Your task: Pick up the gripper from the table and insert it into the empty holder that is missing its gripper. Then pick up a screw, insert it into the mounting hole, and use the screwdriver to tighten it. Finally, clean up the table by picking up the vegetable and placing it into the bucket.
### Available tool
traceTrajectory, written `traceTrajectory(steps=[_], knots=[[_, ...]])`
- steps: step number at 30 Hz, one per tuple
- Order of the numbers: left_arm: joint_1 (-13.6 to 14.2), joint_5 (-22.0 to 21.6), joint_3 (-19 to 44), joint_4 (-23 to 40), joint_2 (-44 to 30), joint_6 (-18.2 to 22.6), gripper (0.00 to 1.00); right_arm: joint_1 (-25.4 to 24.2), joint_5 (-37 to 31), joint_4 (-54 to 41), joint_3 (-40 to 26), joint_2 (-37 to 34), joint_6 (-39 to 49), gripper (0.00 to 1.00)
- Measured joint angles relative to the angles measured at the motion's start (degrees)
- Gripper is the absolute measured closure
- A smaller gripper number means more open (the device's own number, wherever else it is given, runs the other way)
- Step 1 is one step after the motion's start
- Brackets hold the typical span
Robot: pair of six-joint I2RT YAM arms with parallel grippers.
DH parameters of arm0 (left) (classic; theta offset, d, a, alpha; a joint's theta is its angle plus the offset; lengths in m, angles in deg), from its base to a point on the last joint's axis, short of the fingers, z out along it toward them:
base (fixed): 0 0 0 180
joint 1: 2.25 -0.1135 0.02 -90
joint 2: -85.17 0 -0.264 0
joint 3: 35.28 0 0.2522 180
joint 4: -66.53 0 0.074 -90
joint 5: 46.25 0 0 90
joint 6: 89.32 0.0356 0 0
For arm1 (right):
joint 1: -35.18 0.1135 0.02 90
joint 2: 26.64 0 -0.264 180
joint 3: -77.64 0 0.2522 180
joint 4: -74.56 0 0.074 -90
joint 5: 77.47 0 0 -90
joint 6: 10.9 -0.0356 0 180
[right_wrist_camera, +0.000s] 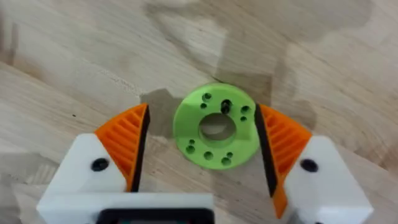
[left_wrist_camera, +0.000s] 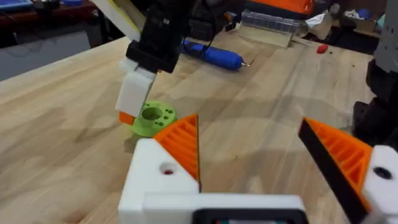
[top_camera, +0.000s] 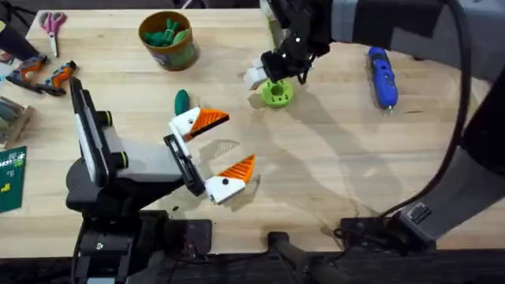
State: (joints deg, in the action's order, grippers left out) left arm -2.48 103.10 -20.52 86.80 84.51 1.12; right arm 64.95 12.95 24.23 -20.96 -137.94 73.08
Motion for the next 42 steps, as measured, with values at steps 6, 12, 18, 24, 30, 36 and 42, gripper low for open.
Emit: traceTrajectory(steps=[6, 12, 18, 24, 30, 36, 42], knots=[[0.0, 0.0, 0.0, 0.0, 0.0, 0.0, 0.015, 0.2, -0.9, 0.5, 0.0, -0.5, 0.0, 0.219], [0.0, 0.0, 0.0, 0.0, 0.0, 0.0, 0.015, 0.2, -1.3, 0.6, 0.0, -0.6, 0.0, 0.316], [0.0, 0.0, 0.0, 0.0, 0.0, 0.0, 0.015, 0.2, -1.6, 0.9, 0.0, -2.7, 0.0, 0.342], [0.0, 0.0, 0.0, 0.0, 0.0, 0.0, 0.015, 0.2, -2.3, 0.9, 0.0, -2.7, 0.0, 0.462], [0.0, 0.0, 0.0, 0.0, 0.0, 0.0, 0.015, 0.1, -3.2, 1.0, 0.0, -2.7, -0.1, 0.604], [0.0, 0.0, 0.0, 0.0, 0.0, 0.0, 0.014, -0.1, -4.2, 1.2, 0.0, -2.7, -0.2, 0.755], [0.0, 0.0, 0.0, 0.0, 0.0, 0.0, 0.014, -0.4, -5.4, 1.3, -0.1, -2.7, -0.2, 0.974]])
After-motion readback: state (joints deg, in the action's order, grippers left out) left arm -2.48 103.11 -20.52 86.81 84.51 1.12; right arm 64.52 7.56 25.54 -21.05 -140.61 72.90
